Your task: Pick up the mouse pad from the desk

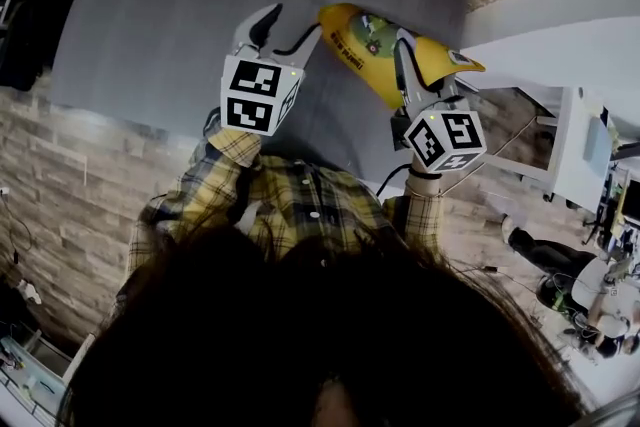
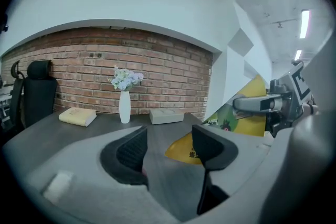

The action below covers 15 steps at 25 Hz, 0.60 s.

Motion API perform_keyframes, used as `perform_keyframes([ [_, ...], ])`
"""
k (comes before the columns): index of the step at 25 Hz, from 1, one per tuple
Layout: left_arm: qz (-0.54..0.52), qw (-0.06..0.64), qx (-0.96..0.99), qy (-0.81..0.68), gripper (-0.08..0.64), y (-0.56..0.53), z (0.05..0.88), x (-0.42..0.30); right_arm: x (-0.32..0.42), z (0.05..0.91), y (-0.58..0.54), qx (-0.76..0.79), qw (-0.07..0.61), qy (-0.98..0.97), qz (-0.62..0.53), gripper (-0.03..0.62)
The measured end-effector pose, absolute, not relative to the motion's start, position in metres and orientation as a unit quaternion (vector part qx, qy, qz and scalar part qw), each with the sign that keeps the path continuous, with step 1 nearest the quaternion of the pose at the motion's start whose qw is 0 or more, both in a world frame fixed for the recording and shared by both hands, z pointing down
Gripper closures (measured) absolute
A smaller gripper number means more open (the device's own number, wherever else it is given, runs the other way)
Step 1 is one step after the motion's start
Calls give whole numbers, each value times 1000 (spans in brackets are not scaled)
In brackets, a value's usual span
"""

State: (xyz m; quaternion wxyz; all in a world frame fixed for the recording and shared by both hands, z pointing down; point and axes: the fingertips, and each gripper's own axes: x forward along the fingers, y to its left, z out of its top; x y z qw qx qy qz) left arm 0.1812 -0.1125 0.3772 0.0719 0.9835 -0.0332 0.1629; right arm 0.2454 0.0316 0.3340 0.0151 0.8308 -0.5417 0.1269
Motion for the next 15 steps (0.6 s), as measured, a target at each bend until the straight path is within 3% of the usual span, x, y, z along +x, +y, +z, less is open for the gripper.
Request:
perform_keyframes([
  [15, 142, 77, 987, -14, 426, -93, 358, 157, 234, 321, 61, 877, 84, -465, 82, 580],
])
